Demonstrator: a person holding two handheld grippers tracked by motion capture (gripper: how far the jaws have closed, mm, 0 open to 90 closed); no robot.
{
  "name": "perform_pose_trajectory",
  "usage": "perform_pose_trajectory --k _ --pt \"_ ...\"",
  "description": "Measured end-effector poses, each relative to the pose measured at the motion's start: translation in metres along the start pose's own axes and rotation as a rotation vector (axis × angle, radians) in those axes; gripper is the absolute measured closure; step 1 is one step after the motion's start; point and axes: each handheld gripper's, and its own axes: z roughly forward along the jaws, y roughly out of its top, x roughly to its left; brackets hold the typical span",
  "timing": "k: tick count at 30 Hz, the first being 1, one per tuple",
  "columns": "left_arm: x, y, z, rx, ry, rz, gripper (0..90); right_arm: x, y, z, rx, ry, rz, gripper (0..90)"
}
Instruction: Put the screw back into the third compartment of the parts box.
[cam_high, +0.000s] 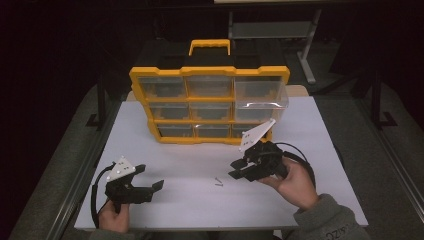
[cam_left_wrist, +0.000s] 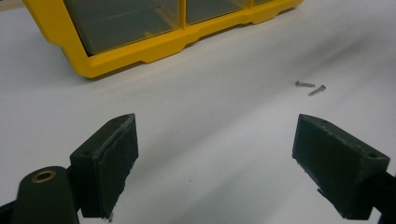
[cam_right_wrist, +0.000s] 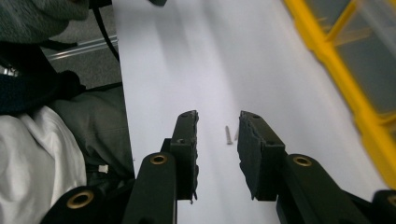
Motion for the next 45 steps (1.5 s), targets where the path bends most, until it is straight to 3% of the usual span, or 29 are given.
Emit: perform_pose_trajectory --k 4,6,13,17,32,41,45 --pt "0.000 0.000 0.000 -0.010 -0.001 -0.005 13.7 -0.003 -0.007 0.025 0.025 0.016 0.031 67.0" --pt "0.002 0.000 -0.001 0.009 0.000 0.025 13.7 -0.005 -0.010 0.035 0.036 0.012 0.023 67.3" --pt "0.000 0.001 -0.001 0.003 -0.004 0.004 13.7 -0.019 -0.018 0.074 0.064 -0.002 0.060 67.3" --pt "0.000 0.001 -0.001 0.002 -0.007 0.003 13.7 -0.023 -0.019 0.091 0.087 -0.014 0.050 67.6" --pt "0.001 0.001 -0.002 -0.009 -0.006 0.007 13.7 -0.040 -0.025 0.124 0.103 -0.030 0.088 72.9" --pt "-0.001 0.001 -0.002 -0.006 -0.005 -0.003 13.7 -0.038 -0.025 0.130 0.118 -0.058 0.077 76.2" --pt "0.001 0.001 -0.001 0.008 -0.004 0.020 13.7 -0.037 -0.026 0.130 0.120 -0.065 0.074 78.0"
